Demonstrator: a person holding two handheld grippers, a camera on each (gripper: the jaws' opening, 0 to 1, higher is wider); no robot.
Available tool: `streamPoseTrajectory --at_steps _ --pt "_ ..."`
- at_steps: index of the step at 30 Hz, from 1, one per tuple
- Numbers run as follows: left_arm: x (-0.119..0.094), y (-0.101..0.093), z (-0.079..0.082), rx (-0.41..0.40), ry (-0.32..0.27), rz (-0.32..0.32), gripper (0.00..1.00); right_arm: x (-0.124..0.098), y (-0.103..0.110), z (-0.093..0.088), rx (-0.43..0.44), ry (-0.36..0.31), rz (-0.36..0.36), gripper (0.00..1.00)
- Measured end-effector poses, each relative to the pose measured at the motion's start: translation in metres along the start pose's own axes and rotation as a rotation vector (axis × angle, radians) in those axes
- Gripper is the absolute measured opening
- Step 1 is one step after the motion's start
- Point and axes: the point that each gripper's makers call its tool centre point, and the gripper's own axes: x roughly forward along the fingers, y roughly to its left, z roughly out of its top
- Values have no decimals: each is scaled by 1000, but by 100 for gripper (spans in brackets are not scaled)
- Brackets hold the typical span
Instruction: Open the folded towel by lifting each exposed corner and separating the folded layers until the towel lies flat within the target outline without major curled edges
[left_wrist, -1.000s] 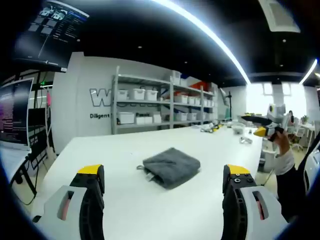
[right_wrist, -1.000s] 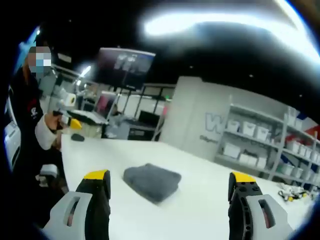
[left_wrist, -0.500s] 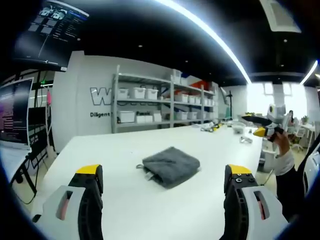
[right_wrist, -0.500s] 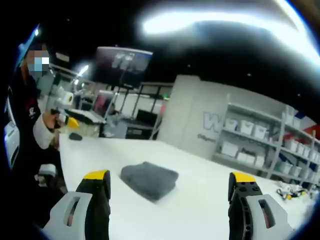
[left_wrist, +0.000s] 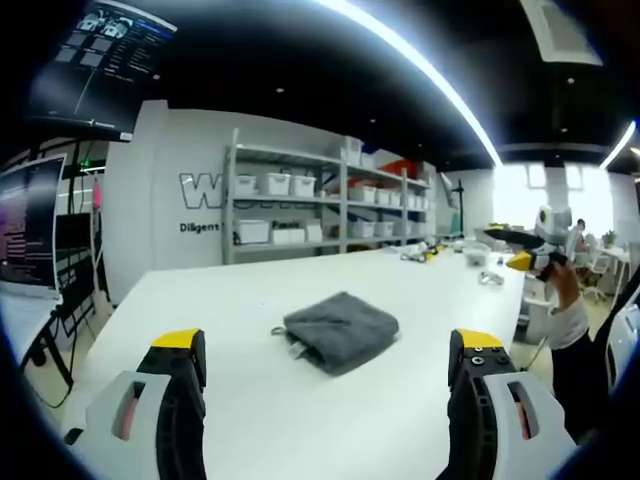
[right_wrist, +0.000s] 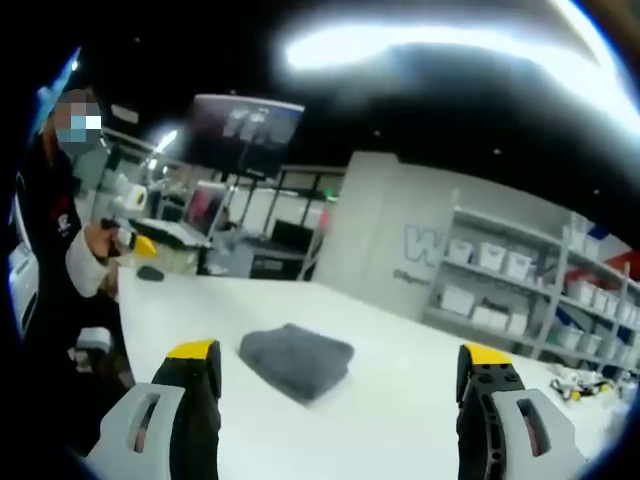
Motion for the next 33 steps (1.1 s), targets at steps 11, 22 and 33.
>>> streamPoseTrajectory --at_steps 11,22,33 --pt "-3 -1 3 4 -8 -2 99 1 1 0 -4 3 0 99" --pt "-4 -2 2 4 -4 -6 99 0 0 -1 -10 7 -6 99" --pt "-3 1 1 0 1 -4 99 0 0 -2 -9 11 -6 99"
